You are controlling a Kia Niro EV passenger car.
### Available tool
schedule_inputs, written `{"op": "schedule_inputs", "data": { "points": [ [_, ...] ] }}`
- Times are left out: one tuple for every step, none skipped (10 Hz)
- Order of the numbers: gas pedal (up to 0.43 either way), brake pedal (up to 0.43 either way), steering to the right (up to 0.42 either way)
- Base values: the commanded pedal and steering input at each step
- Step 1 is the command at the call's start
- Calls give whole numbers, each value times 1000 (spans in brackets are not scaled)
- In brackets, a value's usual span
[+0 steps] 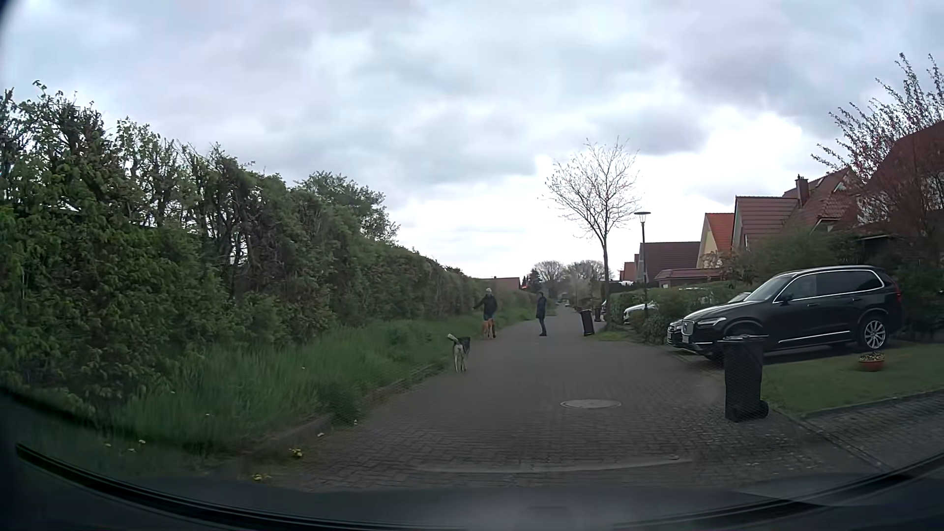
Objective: Follow the waypoints while adhering to traffic rules and regulations
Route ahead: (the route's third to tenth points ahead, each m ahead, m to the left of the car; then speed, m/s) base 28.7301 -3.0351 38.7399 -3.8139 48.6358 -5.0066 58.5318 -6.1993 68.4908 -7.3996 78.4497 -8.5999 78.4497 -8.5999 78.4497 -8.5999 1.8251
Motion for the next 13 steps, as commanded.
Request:
{"op": "schedule_inputs", "data": {
  "points": [
    [0,134,189],
    [0,134,161],
    [0,128,135],
    [0,122,118],
    [0,122,95],
    [0,122,78],
    [0,146,66],
    [0,159,55],
    [0,165,36],
    [0,165,18],
    [0,152,1],
    [0,152,-3],
    [0,140,-3]
  ]
}}
